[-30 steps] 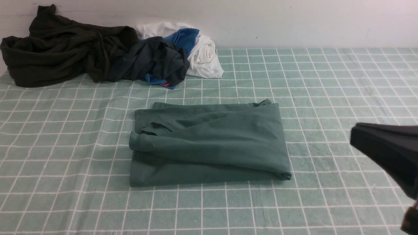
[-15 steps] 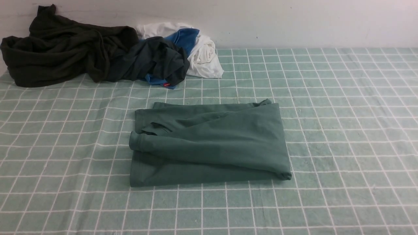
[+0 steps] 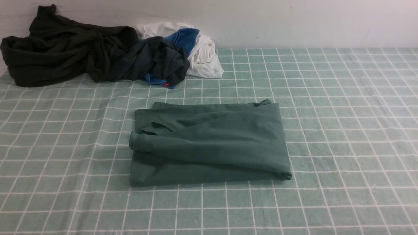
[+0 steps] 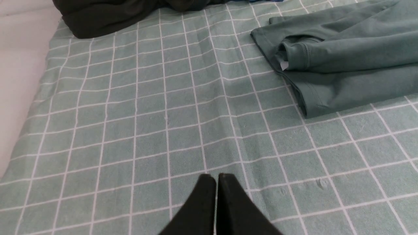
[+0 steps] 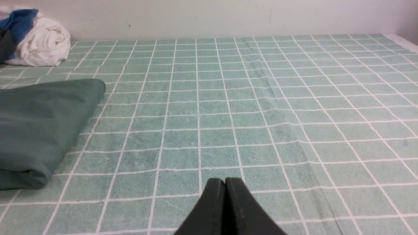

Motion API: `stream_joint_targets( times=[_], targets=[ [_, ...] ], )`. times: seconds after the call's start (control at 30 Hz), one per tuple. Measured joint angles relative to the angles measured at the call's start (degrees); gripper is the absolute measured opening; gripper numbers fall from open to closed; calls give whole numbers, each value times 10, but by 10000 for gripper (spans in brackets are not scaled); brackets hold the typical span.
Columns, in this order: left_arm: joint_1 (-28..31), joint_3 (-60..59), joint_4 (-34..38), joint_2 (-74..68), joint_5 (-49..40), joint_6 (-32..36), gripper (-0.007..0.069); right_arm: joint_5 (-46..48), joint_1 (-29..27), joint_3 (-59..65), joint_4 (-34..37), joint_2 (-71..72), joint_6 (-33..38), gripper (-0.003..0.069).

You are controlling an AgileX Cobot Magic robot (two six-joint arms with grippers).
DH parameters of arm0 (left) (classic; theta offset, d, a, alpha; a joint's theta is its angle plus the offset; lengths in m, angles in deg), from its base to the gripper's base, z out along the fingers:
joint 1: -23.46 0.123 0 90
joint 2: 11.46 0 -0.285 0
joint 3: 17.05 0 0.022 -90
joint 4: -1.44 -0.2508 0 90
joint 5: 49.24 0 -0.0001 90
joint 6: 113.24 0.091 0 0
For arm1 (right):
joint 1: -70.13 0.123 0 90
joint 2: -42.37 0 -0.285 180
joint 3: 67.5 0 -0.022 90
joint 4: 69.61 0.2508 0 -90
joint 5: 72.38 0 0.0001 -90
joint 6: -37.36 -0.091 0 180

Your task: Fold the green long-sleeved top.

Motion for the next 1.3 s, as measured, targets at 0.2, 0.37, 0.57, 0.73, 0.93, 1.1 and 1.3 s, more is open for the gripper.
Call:
stream_joint_targets(
  times=[0.2,0.37,0.57,0.73,0.93,1.1,1.3],
  targets=[
    [0,0,0,0,0,0,-3,1,0,0,0,0,0,-14],
    [0,0,0,0,0,0,-3,1,0,0,0,0,0,-14],
    [0,0,0,0,0,0,-3,1,0,0,0,0,0,-14],
    [0,-1,1,0,5,0,-3,1,0,0,0,0,0,-14],
    [20,-61,45,0,107,1,-3,1,0,0,0,0,0,-14],
    [102,-172,85,0,334,11,-3,1,0,0,0,0,0,-14],
    [155,-300,110,35,453,11,-3,1,0,0,0,0,0,-14]
  ],
)
